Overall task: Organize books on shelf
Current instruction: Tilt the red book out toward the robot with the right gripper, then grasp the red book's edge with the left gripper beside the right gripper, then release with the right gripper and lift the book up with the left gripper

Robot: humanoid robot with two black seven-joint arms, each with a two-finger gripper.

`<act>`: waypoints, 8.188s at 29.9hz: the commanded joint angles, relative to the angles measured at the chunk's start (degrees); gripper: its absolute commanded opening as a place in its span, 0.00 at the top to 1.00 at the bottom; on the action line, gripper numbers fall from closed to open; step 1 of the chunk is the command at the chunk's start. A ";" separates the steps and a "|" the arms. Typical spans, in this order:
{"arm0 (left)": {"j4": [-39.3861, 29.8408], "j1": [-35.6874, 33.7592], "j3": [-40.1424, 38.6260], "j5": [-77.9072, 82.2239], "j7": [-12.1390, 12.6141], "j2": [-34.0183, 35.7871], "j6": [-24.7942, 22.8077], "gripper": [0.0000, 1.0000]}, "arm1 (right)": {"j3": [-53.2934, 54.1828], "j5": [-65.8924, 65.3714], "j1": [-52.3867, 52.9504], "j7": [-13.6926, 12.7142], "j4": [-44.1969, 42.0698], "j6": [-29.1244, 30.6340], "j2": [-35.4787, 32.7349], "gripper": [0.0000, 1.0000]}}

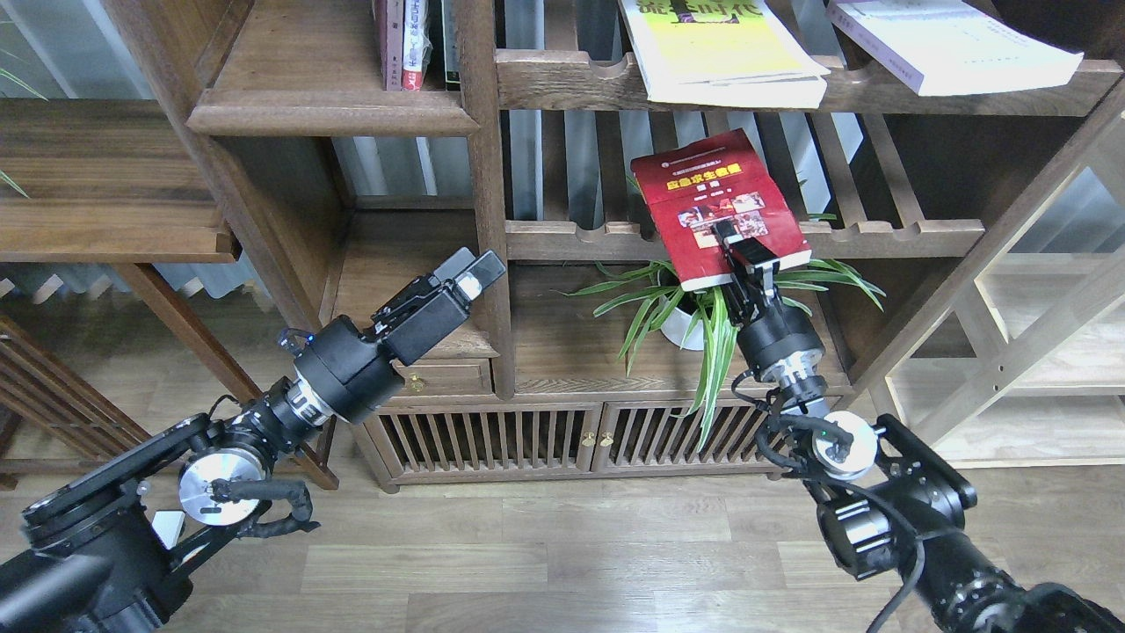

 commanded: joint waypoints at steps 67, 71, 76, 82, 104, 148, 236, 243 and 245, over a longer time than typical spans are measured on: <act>23.23 -6.59 0.71 -15.57 16.75 -19.67 0.00 0.02 | -9.35 0.02 -18.53 0.00 29.30 -0.01 0.65 0.95; 23.14 -6.85 0.71 -18.30 16.84 -19.67 0.00 0.02 | -9.44 -0.07 -18.62 0.00 29.21 -0.01 0.65 0.95; 23.14 -7.90 0.71 -20.94 17.11 -19.67 0.00 0.02 | -10.23 -0.07 -18.71 0.00 29.21 -0.01 0.65 0.95; 23.23 -8.78 0.44 -24.88 18.15 -19.67 0.00 0.05 | -10.23 -0.07 -18.62 0.00 29.12 -0.01 0.65 0.95; 23.41 -9.05 -0.44 -30.69 25.63 -19.50 0.00 0.04 | -10.58 -0.86 -18.62 0.00 29.12 -0.01 0.74 0.95; 25.96 -5.80 -2.11 -31.05 24.75 -19.67 0.00 1.00 | -11.46 -2.53 -18.36 -0.09 28.94 -0.01 1.27 0.78; -1.72 -2.90 -12.73 -9.17 24.66 12.92 0.00 1.00 | -1.70 -9.56 -19.33 -0.71 19.28 -0.01 -7.70 0.07; -8.93 -2.11 -20.47 -6.44 25.19 22.24 0.00 1.00 | -1.70 -9.56 -19.15 -0.71 16.82 -0.01 -9.45 0.04; -9.72 -2.02 -21.88 -6.44 25.19 24.96 0.00 1.00 | -1.79 -9.65 -19.06 -0.71 16.12 -0.01 -9.72 0.04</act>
